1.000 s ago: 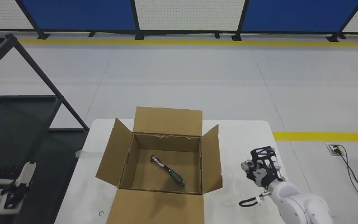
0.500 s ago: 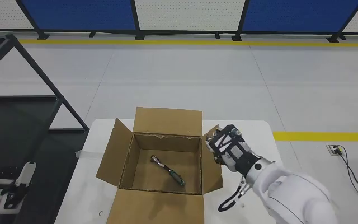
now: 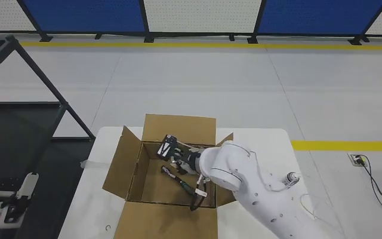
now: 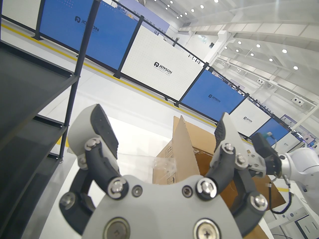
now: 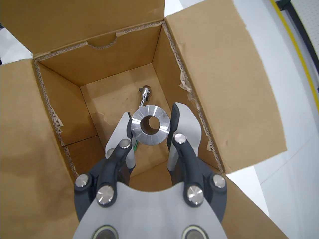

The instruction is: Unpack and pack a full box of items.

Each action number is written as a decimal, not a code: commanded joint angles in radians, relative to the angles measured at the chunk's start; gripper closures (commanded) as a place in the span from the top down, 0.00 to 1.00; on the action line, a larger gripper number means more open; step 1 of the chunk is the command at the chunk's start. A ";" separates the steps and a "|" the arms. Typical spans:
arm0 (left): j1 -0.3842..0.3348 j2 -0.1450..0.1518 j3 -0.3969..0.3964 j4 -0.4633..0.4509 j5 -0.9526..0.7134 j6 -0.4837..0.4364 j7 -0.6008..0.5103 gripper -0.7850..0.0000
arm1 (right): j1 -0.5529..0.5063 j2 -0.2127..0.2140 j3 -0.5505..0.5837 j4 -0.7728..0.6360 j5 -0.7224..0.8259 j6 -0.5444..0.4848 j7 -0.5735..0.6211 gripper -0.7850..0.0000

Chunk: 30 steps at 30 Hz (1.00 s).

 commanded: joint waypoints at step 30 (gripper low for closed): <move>0.000 0.000 0.000 0.000 0.000 0.000 0.000 1.00 | 0.185 -0.261 -0.246 0.744 0.096 0.045 -0.140 0.29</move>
